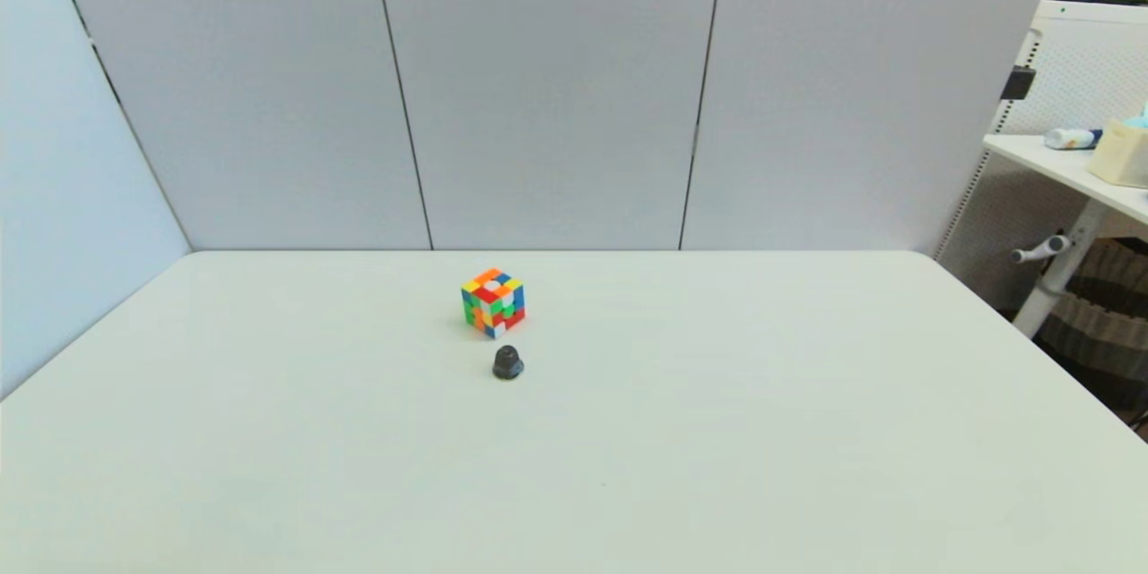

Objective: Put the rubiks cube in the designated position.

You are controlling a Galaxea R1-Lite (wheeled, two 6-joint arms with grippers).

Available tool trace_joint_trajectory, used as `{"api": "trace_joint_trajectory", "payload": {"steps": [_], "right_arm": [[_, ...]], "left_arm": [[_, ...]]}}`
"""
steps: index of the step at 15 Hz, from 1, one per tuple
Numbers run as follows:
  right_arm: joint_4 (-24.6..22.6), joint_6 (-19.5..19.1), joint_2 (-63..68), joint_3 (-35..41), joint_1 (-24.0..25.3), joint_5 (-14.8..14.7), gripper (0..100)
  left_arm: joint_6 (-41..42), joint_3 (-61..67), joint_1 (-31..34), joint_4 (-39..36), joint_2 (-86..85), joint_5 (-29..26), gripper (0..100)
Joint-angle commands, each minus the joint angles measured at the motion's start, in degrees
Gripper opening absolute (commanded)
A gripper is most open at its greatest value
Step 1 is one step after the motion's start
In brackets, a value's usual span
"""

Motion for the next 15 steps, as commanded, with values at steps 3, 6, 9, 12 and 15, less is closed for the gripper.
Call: {"api": "trace_joint_trajectory", "payload": {"steps": [3, 6, 9, 12, 15], "right_arm": [[0.00, -0.04, 0.07, 0.00, 0.02, 0.02, 100], [0.00, -0.04, 0.07, 0.00, 0.02, 0.02, 100], [0.00, -0.13, 0.07, 0.00, -0.06, 0.02, 100], [0.00, -0.21, 0.07, 0.00, -0.06, 0.02, 100], [0.00, -0.04, 0.07, 0.00, 0.02, 0.02, 100]], "left_arm": [[0.02, 0.00, 0.02, 0.00, 0.16, -0.02, 100], [0.02, 0.00, 0.02, 0.00, 0.16, -0.02, 100], [0.02, 0.00, 0.02, 0.00, 0.16, -0.02, 100], [0.02, 0.00, 0.02, 0.00, 0.16, -0.02, 100], [0.02, 0.00, 0.02, 0.00, 0.16, -0.02, 100]]}}
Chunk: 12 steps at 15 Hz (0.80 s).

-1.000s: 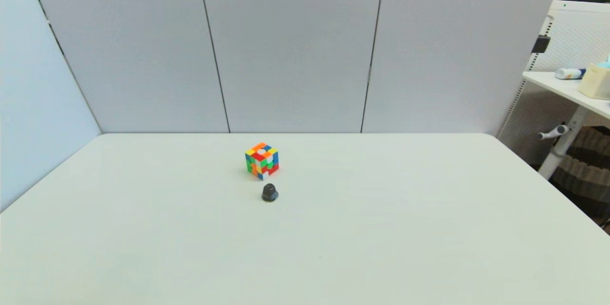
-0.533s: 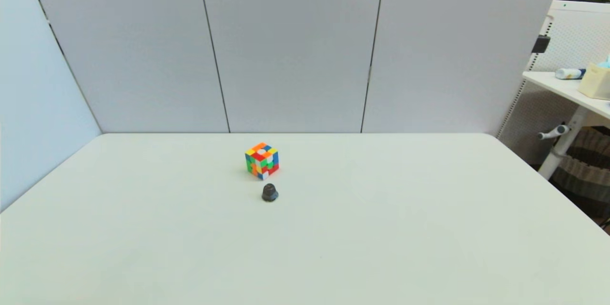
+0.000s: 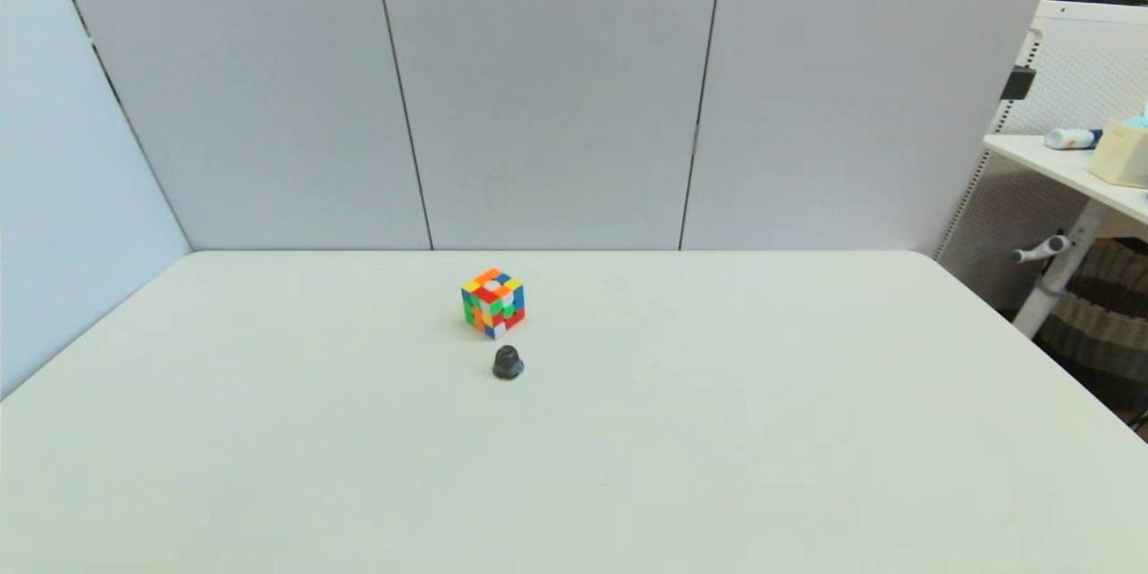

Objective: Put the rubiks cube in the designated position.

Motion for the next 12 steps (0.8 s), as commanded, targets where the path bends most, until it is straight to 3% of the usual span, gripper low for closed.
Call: {"api": "trace_joint_trajectory", "payload": {"steps": [1, 12], "right_arm": [[-0.02, 0.02, 0.07, 0.00, -0.04, 0.00, 100], [-0.02, 0.02, 0.07, 0.00, -0.04, 0.00, 100]], "left_arm": [[0.03, 0.00, 0.02, 0.02, 0.13, -0.02, 100], [0.03, 0.00, 0.02, 0.02, 0.13, -0.02, 100]]}}
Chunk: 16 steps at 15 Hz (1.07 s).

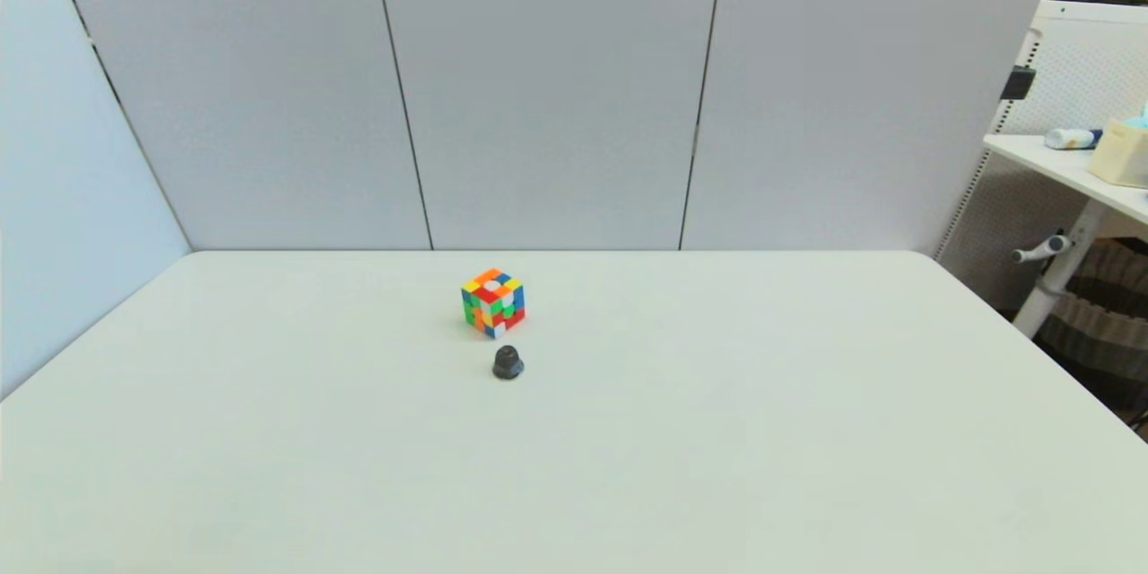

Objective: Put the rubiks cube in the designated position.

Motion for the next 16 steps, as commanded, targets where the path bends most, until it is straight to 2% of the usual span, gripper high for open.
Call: {"api": "trace_joint_trajectory", "payload": {"steps": [1, 16], "right_arm": [[0.00, -0.01, 0.07, 0.00, 0.05, 0.00, 100], [0.00, -0.01, 0.07, 0.00, 0.05, 0.00, 100]], "left_arm": [[0.02, 0.00, 0.02, 0.00, 0.10, -0.02, 100], [0.02, 0.00, 0.02, 0.00, 0.10, -0.02, 100]]}}
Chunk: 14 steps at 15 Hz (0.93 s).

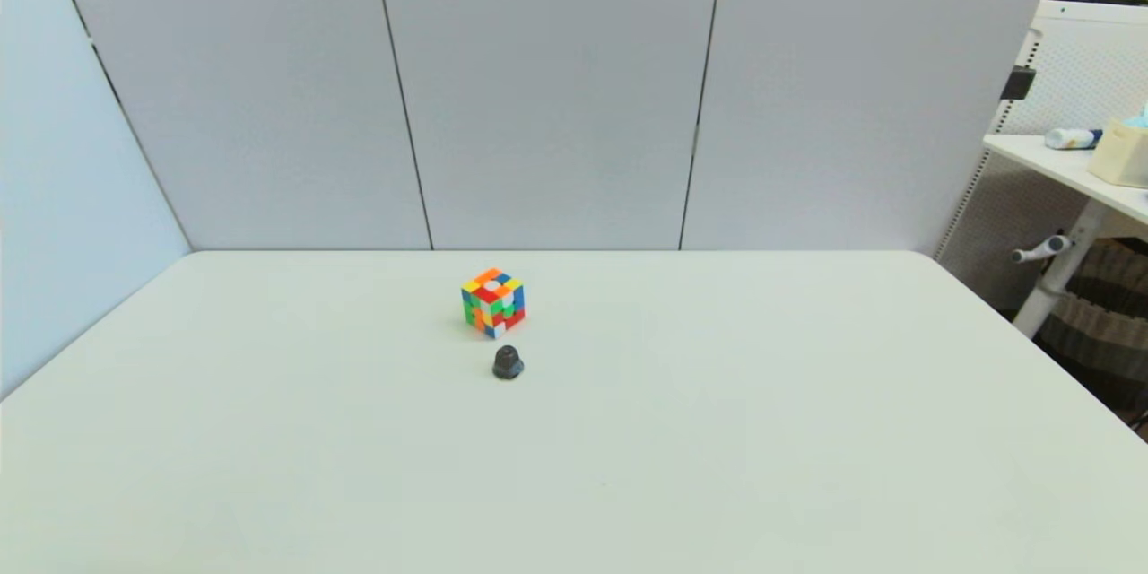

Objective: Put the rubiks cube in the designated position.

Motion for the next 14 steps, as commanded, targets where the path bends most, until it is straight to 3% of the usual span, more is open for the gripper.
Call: {"api": "trace_joint_trajectory", "payload": {"steps": [1, 14], "right_arm": [[-0.02, -0.01, 0.07, 0.00, 0.05, 0.00, 100], [0.77, -0.37, 0.07, -0.26, 0.05, 0.00, 100]], "left_arm": [[0.02, 0.00, 0.05, 0.02, 0.07, 0.02, 100], [0.02, 0.00, 0.05, 0.02, 0.07, 0.02, 100]]}}
